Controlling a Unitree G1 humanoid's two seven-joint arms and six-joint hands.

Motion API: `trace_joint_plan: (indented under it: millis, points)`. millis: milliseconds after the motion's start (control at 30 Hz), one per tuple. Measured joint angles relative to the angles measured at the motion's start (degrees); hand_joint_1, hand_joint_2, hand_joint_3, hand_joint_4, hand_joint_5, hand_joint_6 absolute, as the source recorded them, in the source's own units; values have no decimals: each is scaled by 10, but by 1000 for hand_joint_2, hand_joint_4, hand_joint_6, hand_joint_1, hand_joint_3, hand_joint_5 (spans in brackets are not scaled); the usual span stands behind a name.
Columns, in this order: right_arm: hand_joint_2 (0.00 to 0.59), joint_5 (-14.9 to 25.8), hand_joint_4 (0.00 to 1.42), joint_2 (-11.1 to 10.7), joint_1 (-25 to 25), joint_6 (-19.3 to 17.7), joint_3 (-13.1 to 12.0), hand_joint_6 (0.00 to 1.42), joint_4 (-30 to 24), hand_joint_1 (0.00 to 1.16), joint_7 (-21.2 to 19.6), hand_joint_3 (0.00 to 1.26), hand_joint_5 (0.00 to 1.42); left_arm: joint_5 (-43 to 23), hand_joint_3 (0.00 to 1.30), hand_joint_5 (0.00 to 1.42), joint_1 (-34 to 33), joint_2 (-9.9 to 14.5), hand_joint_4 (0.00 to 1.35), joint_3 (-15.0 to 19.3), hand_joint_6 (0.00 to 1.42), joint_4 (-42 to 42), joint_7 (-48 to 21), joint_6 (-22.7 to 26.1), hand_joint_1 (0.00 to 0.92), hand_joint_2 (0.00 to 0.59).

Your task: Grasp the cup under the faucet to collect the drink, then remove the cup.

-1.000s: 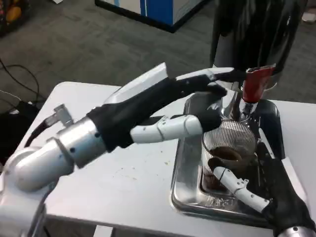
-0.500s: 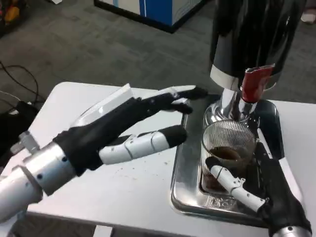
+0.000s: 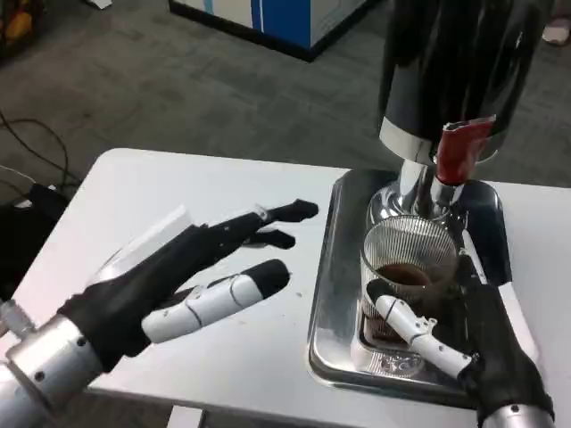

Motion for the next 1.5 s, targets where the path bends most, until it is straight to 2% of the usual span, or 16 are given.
trace_joint_plan:
  millis: [167,467,733,1033,1500]
  points:
    - [209,-9,0,15,-13,4,3,0,14,611,-18,0,53,0,193,208,32,0,117,13,156,-7,6,0,0,142]
    - [214,-15,0,22,-28,10,10,0,34,613,-38,0,62,-3,195,208,66,2,125,37,156,-10,8,0,0,144]
    - [221,-26,10,32,-30,10,16,39,42,626,-55,0,109,-4,202,208,88,2,131,38,156,-12,8,0,0,145]
    - [217,-34,127,32,-36,8,26,180,65,648,-93,16,236,-4,219,208,112,2,149,43,156,-23,9,0,0,147]
    - [207,-38,292,32,-41,3,43,402,84,686,-149,151,412,-4,235,223,136,2,164,56,159,-44,15,0,0,139]
